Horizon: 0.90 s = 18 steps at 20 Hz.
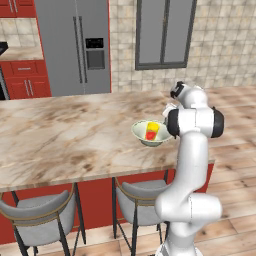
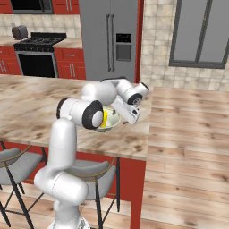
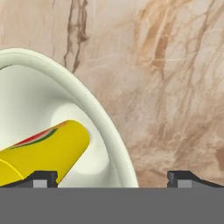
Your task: Place the cup inside the bowl on the dining table and move the bowl to any counter.
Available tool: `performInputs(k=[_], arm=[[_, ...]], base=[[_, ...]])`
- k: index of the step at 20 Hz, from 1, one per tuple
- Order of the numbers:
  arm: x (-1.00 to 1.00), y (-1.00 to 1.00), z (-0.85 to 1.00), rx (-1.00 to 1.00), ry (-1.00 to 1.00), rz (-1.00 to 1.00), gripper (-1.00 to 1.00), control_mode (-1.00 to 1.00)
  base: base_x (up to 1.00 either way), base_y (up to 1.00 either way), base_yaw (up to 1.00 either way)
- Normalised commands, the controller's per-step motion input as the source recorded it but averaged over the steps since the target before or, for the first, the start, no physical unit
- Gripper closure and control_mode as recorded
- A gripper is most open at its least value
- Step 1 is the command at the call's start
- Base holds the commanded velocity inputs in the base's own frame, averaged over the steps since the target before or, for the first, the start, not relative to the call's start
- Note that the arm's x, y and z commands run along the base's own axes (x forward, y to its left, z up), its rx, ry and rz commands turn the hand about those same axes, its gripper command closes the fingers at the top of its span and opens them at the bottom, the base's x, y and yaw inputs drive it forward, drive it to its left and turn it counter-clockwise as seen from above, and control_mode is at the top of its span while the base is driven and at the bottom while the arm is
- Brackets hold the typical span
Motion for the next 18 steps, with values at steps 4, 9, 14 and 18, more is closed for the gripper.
performInputs(k=[4, 9, 14, 18], arm=[[-0.12, 0.00, -0.05, 0.00, 0.00, 0.00, -1.00, -1.00], [-0.14, 0.00, -0.07, 0.00, 0.00, 0.00, -1.00, -1.00], [-0.15, 0.02, -0.09, 0.00, 0.00, 0.00, -1.00, -1.00], [-0.03, 0.11, -0.07, 0.00, 0.00, 0.00, -1.00, -1.00]], base=[[0.00, 0.00, 0.00], [0.00, 0.00, 0.00], [0.00, 0.00, 0.00], [0.00, 0.00, 0.00]])
